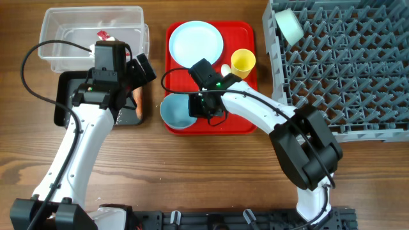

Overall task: Sort waste into correct bins and load items into the dishwasher rack
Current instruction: 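Carry the light-blue bowl into the grey rack and release it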

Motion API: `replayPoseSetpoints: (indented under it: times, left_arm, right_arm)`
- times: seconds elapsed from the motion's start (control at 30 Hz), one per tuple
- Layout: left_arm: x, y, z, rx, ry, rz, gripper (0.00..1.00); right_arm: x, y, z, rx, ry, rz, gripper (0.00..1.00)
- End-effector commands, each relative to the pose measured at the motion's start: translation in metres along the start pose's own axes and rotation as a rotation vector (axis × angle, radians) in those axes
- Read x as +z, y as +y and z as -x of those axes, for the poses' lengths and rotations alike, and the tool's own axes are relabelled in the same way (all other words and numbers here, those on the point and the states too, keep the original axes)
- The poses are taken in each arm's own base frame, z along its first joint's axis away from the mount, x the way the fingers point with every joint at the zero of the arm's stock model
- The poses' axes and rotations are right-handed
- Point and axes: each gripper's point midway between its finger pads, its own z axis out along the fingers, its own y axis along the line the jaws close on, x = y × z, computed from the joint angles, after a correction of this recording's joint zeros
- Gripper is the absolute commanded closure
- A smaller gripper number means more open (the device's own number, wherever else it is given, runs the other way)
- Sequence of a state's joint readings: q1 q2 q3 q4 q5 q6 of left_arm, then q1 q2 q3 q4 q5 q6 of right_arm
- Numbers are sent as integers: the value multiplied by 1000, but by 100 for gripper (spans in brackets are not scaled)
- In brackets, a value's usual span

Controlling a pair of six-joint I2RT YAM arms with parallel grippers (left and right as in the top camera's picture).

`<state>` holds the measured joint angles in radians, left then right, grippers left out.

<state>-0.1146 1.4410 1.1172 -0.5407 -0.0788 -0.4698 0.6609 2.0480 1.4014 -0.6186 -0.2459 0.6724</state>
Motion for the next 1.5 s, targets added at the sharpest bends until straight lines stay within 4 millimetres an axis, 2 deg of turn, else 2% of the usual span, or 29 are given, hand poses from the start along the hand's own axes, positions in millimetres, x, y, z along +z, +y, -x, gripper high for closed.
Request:
replayPoseSetpoints:
  times: [0.0, 0.1, 0.23, 0.3, 0.4, 0.43, 0.47, 0.5, 0.6, 0.7, 0.8, 0.87, 0.93, 1.0, 1.17, 1.27, 1.47]
  left_arm:
    - [1, 2, 1, -12, -4, 10, 0]
    - [1, 2, 1, -12, -4, 11, 0]
    - [1, 2, 2, -12, -5, 10, 0]
    - [1, 2, 2, -12, -5, 10, 0]
    - [1, 2, 2, -12, -5, 10, 0]
    - [1, 2, 2, -12, -5, 10, 0]
    - [1, 2, 2, -12, -5, 10, 0]
    - [1, 2, 2, -12, -5, 10, 0]
    - [1, 2, 2, -12, -5, 10, 0]
    - [1, 2, 2, -12, -5, 10, 0]
    - [1, 2, 2, -12, -5, 10, 0]
    - [1, 2, 2, -12, -5, 10, 0]
    - [1, 2, 1, -12, -4, 11, 0]
    - [1, 2, 2, -12, -5, 10, 0]
    - [1, 2, 2, -12, -5, 10, 0]
    - [1, 2, 2, -12, -5, 10, 0]
    - [1, 2, 2, -12, -5, 10, 0]
  right_arm:
    - [-7, 1, 8, 0, -15, 21, 96]
    - [-21, 0, 20, 1, -60, 32, 96]
    - [-52, -6, 42, 7, -166, 15, 96]
    - [-72, -7, 52, -10, -223, 16, 96]
    - [-119, -15, 71, 16, -344, 13, 96]
    - [-141, -19, 78, 24, -402, 12, 96]
    - [-175, -27, 89, 28, -498, -2, 96]
    - [-197, -35, 95, 36, -567, -30, 96]
    - [-272, -76, 111, 93, -816, -212, 96]
    - [-358, -134, 112, 168, -1077, -573, 96]
    - [-433, -178, 96, 216, -1201, -1029, 96]
    - [-454, -191, 94, 168, -1149, -1243, 96]
    - [-460, -197, 100, 88, -1063, -1368, 96]
    - [-455, -202, 112, -71, -899, -1498, 96]
    - [-418, -210, 134, -483, -425, -1698, 96]
    - [-390, -216, 146, -642, -221, -1738, 96]
    - [-339, -230, 163, -702, -129, -1718, 96]
